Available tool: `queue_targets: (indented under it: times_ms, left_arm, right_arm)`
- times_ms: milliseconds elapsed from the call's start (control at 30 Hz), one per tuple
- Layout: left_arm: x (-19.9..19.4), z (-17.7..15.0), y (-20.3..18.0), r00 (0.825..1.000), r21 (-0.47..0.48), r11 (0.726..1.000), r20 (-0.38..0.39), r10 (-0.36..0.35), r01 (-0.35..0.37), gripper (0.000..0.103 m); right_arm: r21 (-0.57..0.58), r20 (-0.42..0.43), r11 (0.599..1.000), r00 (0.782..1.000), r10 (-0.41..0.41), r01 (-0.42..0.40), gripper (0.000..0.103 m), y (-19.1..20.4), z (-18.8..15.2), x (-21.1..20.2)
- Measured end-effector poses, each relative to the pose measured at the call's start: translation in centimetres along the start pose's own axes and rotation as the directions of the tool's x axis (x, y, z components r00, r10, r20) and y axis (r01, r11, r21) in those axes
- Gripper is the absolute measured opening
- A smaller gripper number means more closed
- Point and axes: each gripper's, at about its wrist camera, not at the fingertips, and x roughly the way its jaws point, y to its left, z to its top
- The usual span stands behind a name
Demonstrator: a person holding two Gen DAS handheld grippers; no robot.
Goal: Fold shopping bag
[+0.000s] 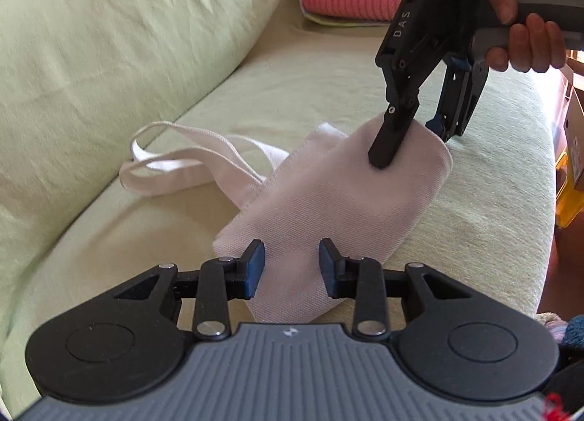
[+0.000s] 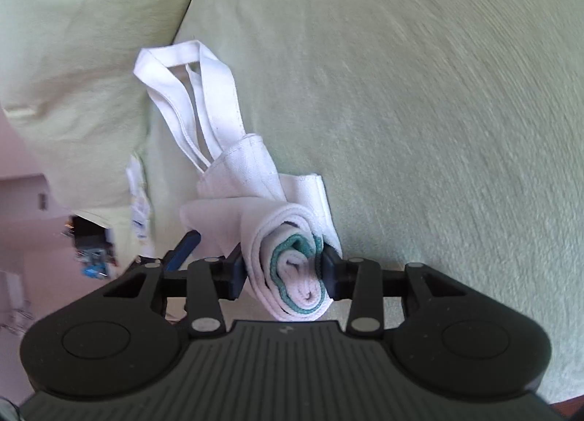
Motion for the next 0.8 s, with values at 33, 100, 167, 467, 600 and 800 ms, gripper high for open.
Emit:
queue_targets:
  times_ms: [33, 100, 167, 467, 600, 800]
  left_arm:
    - [0.0, 0.1, 0.0, 1.0, -0.012, 1.0, -0.008, 0.0, 0.0, 0.04]
    - [0.0, 0.2, 0.0, 1.0, -0.025, 1.0, -0.019, 0.001, -0.002, 0.04]
    - [0.0, 0.1, -0.3, 1.0, -0.021, 1.0, -0.022, 0.008, -0.008, 0.04]
    - [0.0, 0.2, -0.6, 0.999, -0.034, 0.999, -0.026, 0.03, -0.03, 0.04]
    - [-0.3, 0.4, -0.7, 0.999, -0.024, 0.999, -0.021, 0.035, -0.035, 0.041]
    - [-1.3, 1.5, -0.2, 0.992, 0.069, 0.993, 0.086, 0.088, -0.095, 0.04]
  right_arm:
    - [-0.061, 0.045, 0.998, 0.999, -0.029, 0.032, 0.04, 0.9, -0.8, -0.2]
    - [-0.19, 0.16, 0.976, 0.984, -0.078, 0.108, 0.042, 2.7, -2.9, -0.6]
    - [-0.293, 0.312, 0.931, 0.942, -0.122, 0.217, 0.045, 3.8, -5.9, -1.0]
    - [-0.496, 0.793, 0.487, 0.603, -0.083, 0.719, 0.002, 9.5, -17.2, 1.3]
    - [-0.501, 0.788, 0.452, 0.605, -0.114, 0.738, 0.0, 7.9, -15.8, 3.0]
    - [-0.543, 0.747, 0.503, 0.661, -0.077, 0.673, 0.0, 7.0, -14.5, 3.1]
